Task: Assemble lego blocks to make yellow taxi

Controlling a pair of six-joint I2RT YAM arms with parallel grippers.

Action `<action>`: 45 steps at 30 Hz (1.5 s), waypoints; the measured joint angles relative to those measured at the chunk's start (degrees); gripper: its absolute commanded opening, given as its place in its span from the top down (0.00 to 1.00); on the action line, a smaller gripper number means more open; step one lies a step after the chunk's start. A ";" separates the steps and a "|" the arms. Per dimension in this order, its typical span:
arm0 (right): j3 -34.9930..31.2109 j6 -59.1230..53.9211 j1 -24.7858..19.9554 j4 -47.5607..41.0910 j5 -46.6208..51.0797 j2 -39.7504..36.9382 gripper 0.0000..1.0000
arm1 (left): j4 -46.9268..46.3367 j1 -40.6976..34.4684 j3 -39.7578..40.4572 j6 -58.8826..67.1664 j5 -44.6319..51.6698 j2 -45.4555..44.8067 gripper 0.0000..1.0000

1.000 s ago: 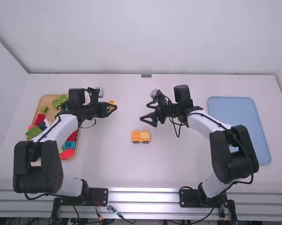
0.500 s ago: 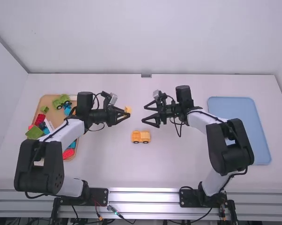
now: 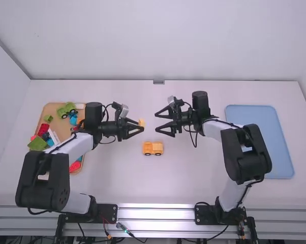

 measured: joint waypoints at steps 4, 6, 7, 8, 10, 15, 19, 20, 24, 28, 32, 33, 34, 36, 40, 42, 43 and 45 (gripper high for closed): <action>0.00 1.92 1.60 2.67 -0.57 0.00 0.03 | 0.70 -3.15 0.00 0.81 -0.55 0.00 0.98; 0.00 2.51 2.49 2.78 -0.76 0.00 0.07 | 0.90 -4.90 0.00 0.98 -1.14 0.00 0.98; -0.02 2.69 2.69 2.80 -0.83 0.00 0.09 | 0.90 -5.20 0.00 1.01 -1.14 0.00 0.98; 0.00 2.97 2.93 2.80 -0.94 0.00 0.13 | 1.14 -5.57 0.00 0.96 -1.11 0.00 0.98; -0.02 3.54 2.97 2.78 -1.05 0.00 0.14 | 1.51 -5.60 0.00 1.03 -1.22 0.00 0.98; 0.00 4.63 2.80 2.82 -1.77 0.00 0.34 | 1.55 -5.55 0.00 2.86 -2.01 0.00 0.98; -0.02 4.90 2.80 3.72 -2.60 0.00 0.44 | 1.60 -5.55 0.00 3.98 -2.01 0.00 0.98; -0.02 5.07 2.84 4.15 -2.75 0.00 0.47 | 1.70 -5.55 0.00 4.00 -2.03 0.02 0.98; 0.00 5.73 3.43 4.72 -3.17 0.00 0.52 | 3.43 -5.55 -0.22 4.26 -2.16 0.00 0.98; -0.02 6.12 4.04 4.72 -3.23 0.00 0.60 | 5.38 -5.55 -1.22 4.39 -2.16 0.00 0.98; -0.02 5.90 4.31 4.83 -3.72 0.00 0.71 | 6.16 -5.55 -1.92 3.82 -2.34 0.02 0.98; 0.00 5.66 4.28 4.96 -3.91 0.00 0.74 | 6.19 -5.55 -1.92 3.58 -2.12 0.02 0.98; 0.00 5.53 4.31 4.96 -4.00 0.00 0.77 | 6.19 -5.55 -1.92 3.50 -2.10 0.00 0.98; 0.00 5.27 4.28 4.94 -4.07 0.00 0.89 | 6.21 -5.55 -1.92 3.43 -1.99 0.02 0.98; 0.00 4.70 4.24 5.07 -4.11 0.00 1.00 | 6.29 -5.55 -1.92 2.86 -2.03 0.02 0.89; 0.00 4.72 4.22 4.96 -4.11 0.00 1.00 | 6.64 -5.55 -1.92 2.91 -2.03 0.02 0.66; 0.00 4.81 4.24 4.96 -4.02 0.00 1.00 | 6.78 -5.55 -1.92 2.97 -1.97 0.02 0.61; 0.04 5.29 4.24 4.50 -4.04 0.00 1.00 | 7.48 -5.55 -1.92 3.32 -2.14 0.02 0.52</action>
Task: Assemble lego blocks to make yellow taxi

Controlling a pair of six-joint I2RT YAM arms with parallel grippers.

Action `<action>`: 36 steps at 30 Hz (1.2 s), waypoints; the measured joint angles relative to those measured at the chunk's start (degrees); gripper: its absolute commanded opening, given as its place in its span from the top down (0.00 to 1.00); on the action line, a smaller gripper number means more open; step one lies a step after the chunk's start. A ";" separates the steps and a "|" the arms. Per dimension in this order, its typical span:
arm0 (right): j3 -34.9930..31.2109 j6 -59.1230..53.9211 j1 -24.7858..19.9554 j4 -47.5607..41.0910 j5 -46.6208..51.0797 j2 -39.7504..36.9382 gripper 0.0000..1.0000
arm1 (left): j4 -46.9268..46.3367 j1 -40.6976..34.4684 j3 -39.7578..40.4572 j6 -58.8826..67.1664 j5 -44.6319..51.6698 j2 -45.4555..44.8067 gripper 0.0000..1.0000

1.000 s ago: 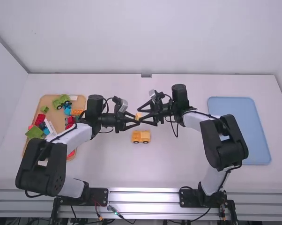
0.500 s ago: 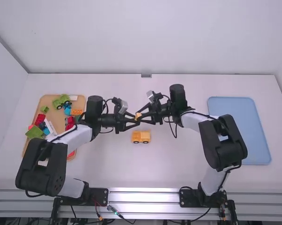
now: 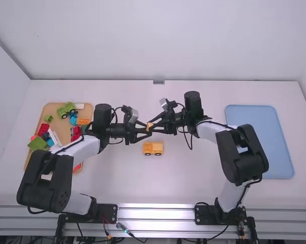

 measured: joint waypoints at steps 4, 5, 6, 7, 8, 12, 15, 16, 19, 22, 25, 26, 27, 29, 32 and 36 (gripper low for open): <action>0.00 1.01 0.00 -0.33 1.25 0.00 1.00 | 0.46 0.09 -0.02 0.48 -0.07 0.00 0.01; 0.00 1.27 0.00 -0.35 1.81 0.00 1.00 | 0.44 0.07 -0.02 0.35 -0.33 0.00 0.01; 0.00 1.57 0.02 -0.37 2.64 0.00 1.00 | 0.44 0.07 -0.02 0.39 -0.79 0.00 0.01; 0.00 2.43 0.17 -0.42 5.09 0.00 1.00 | 0.35 0.07 -0.02 0.39 -2.56 0.00 0.01; 0.00 2.60 0.22 -0.48 5.66 0.00 1.00 | 0.22 0.07 -0.02 0.31 -3.10 0.00 0.01; 0.00 4.50 0.55 -3.67 15.98 0.00 1.00 | -2.56 0.20 -0.02 -4.31 -14.40 -0.02 0.01; 0.59 4.24 0.55 -10.93 23.30 0.00 1.00 | -7.91 0.50 0.26 -6.86 -23.71 0.00 0.01; 1.16 3.96 0.55 -13.79 25.79 0.02 1.00 | -10.38 0.50 0.50 -7.28 -26.43 0.00 0.01; 4.28 1.92 0.68 -24.24 33.42 0.07 1.00 | -20.41 0.48 2.97 -7.63 -34.88 0.00 0.01; 8.83 -1.62 1.44 -35.36 40.70 0.07 1.00 | -28.72 0.48 7.54 -7.37 -42.97 0.00 0.01; 12.98 -5.31 3.23 -43.85 47.15 0.07 1.00 | -32.83 0.70 10.97 -8.26 -50.23 0.00 0.01; 14.29 -6.69 4.07 -46.25 49.51 0.07 1.00 | -34.23 0.94 12.20 -9.01 -53.94 0.00 0.01; 16.15 -8.39 5.44 -50.16 53.27 0.07 1.00 | -36.11 1.44 13.40 -10.38 -58.75 0.00 0.01; 17.57 -9.97 6.84 -52.89 56.70 0.07 1.00 | -37.53 1.95 14.08 -11.65 -63.23 0.00 0.01; 19.82 -13.14 10.36 -56.28 62.95 0.07 1.00 | -38.93 3.13 14.36 -13.92 -71.19 0.00 0.01; 21.46 -16.50 14.29 -59.52 66.95 0.07 1.00 | -38.56 6.54 14.36 -16.72 -75.34 -0.02 0.01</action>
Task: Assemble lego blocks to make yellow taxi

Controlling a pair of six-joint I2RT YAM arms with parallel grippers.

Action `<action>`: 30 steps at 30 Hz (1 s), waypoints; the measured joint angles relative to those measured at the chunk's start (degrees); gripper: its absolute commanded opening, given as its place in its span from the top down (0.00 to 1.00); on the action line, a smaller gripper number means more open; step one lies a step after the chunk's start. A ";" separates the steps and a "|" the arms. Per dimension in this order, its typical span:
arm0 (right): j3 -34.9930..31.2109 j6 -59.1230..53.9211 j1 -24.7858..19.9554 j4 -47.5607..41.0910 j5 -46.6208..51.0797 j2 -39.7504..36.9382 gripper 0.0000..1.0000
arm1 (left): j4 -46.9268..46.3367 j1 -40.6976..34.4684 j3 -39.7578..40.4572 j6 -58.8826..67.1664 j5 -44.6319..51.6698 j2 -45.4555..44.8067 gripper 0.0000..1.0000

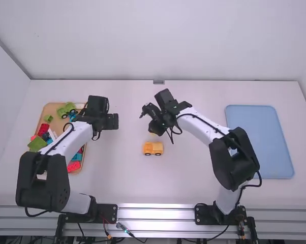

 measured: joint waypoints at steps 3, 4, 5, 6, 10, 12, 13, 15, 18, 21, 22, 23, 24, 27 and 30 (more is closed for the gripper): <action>0.68 -2.12 2.25 -1.46 1.29 0.00 1.00 | -0.04 4.55 0.02 0.35 1.55 -0.24 0.01; 0.85 -2.60 2.78 -1.70 1.51 0.00 1.00 | -0.07 6.14 0.02 0.74 2.56 -0.44 0.01; 1.03 -3.21 3.37 -1.79 1.73 0.00 1.00 | -0.07 7.65 0.02 1.09 3.63 -0.76 0.01; 1.14 -3.54 3.72 -1.84 1.90 0.00 1.00 | -0.09 9.05 0.02 1.36 4.61 -1.05 0.01; 1.36 -5.40 6.25 -0.81 3.78 0.00 1.00 | 0.04 17.33 0.02 2.25 10.10 -3.28 0.01; 1.36 -5.90 7.67 -0.33 4.90 0.00 1.00 | 0.33 20.83 0.02 2.29 12.37 -3.69 0.01; 1.36 -6.01 8.02 -0.26 5.11 0.00 1.00 | 0.44 21.62 0.02 2.32 12.85 -3.74 0.01; 1.36 -6.69 9.44 -0.26 5.73 0.00 1.00 | 1.33 24.22 0.02 2.34 14.97 -3.74 0.01; 1.36 -7.43 11.47 -0.39 6.49 0.00 1.00 | 4.28 25.75 -0.37 2.32 18.36 -3.74 0.01; 1.66 -7.76 12.63 -1.44 7.58 0.00 1.00 | 6.03 25.77 -1.64 2.32 20.70 -3.74 0.01; 1.75 -7.82 12.68 -1.49 7.67 0.00 1.00 | 6.21 25.77 -1.88 2.32 21.16 -3.74 0.01; 1.97 -7.93 12.72 -1.46 7.72 0.00 1.00 | 6.47 25.77 -2.34 2.29 21.84 -3.74 0.01; 2.19 -8.02 12.57 -1.07 7.69 0.00 1.00 | 6.73 25.77 -2.75 2.34 22.56 -3.74 0.01; 2.40 -7.96 12.09 0.07 7.45 0.09 1.00 | 6.93 25.70 -3.02 2.56 23.63 -3.74 0.01; 4.87 -8.20 12.00 -0.90 6.73 2.36 1.00 | 7.13 25.70 -3.02 2.78 24.22 -3.74 0.01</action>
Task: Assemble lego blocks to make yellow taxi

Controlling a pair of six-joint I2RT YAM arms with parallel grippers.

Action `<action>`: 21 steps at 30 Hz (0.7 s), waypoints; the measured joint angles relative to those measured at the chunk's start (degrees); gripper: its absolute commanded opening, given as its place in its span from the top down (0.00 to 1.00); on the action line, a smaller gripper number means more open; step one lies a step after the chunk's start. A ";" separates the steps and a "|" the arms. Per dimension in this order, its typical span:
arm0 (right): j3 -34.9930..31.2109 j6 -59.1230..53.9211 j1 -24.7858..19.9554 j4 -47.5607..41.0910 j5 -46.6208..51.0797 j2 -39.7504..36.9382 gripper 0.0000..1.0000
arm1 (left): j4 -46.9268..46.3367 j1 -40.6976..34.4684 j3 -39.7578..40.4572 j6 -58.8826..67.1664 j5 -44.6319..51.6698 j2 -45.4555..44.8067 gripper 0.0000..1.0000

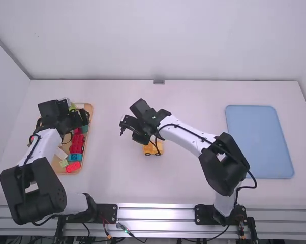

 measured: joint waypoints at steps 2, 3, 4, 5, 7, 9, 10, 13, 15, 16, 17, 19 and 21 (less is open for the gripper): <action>2.54 -0.07 0.11 -1.79 -0.20 2.47 1.00 | -0.09 -0.04 0.00 0.02 0.17 0.00 0.01; 6.27 -0.24 0.33 -5.01 -0.37 6.12 1.00 | -0.13 -0.04 0.00 0.04 0.26 0.00 0.01; 8.35 -0.57 0.44 -7.30 -0.52 8.26 1.00 | -0.13 -0.04 0.00 0.11 0.33 0.00 0.01; 10.95 -0.96 0.46 -10.51 -0.81 10.80 1.00 | -0.20 -0.04 0.00 0.22 0.33 0.00 0.01; 14.56 -1.66 0.90 -14.14 -1.57 14.40 1.00 | -0.33 -0.04 0.00 0.44 0.31 0.00 0.01; 17.16 -2.78 1.38 -15.82 -2.29 16.63 1.00 | -0.28 -0.04 0.00 0.59 0.11 0.00 0.01; 17.49 -3.04 1.55 -15.89 -2.32 16.81 1.00 | -0.33 -0.04 0.02 0.59 -0.09 0.00 0.01; 18.58 -3.65 2.19 -15.93 -1.99 16.81 1.00 | -0.55 -0.04 0.02 0.59 -1.46 0.00 0.01; 19.10 -4.28 3.06 -16.09 -1.53 16.81 1.00 | -0.70 -0.02 0.00 0.57 -2.32 0.00 0.01; 19.10 -4.57 3.34 -16.17 -1.40 16.83 1.00 | -0.66 -0.02 0.02 0.55 -2.56 0.00 0.01; 19.10 -4.92 3.72 -16.39 -1.05 16.81 1.00 | -0.66 -0.02 0.02 0.52 -2.78 0.00 0.01; 19.10 -5.31 4.63 -16.39 -0.09 16.81 1.00 | -0.44 -0.02 0.02 0.04 -3.17 0.00 0.01; 19.10 -5.70 6.19 -15.87 1.70 16.94 1.00 | -0.33 0.24 0.02 -0.57 -3.34 0.00 0.01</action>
